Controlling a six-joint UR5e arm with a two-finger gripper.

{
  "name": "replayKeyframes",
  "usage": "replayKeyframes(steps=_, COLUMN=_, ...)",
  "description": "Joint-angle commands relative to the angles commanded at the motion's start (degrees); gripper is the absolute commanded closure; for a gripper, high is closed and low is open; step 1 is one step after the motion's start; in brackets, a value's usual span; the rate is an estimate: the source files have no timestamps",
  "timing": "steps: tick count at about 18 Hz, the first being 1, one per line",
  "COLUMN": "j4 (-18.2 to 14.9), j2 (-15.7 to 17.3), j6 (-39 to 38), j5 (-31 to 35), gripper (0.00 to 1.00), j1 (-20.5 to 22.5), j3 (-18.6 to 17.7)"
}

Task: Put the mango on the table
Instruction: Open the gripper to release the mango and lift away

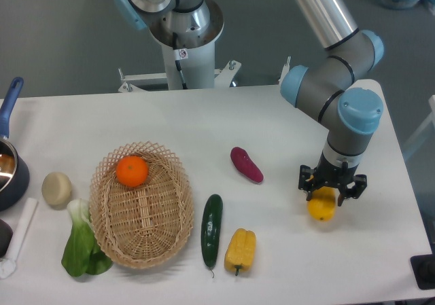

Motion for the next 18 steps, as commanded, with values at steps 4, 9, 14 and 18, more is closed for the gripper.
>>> replayKeyframes(steps=4, j4=-0.1, j2=0.9, j6=0.9, j5=3.8, gripper=0.00, j1=0.0, j3=3.5)
replayKeyframes(steps=9, j4=-0.7, j2=2.6, j6=6.0, j5=7.6, gripper=0.00, j1=2.1, j3=9.0)
replayKeyframes(steps=14, j4=-3.0, j2=8.3, j6=26.4, j5=8.3, gripper=0.00, j1=9.4, j3=7.7)
replayKeyframes(steps=18, j4=-5.8, j2=9.4, j6=33.7, j5=7.9, gripper=0.00, j1=13.0, j3=7.0)
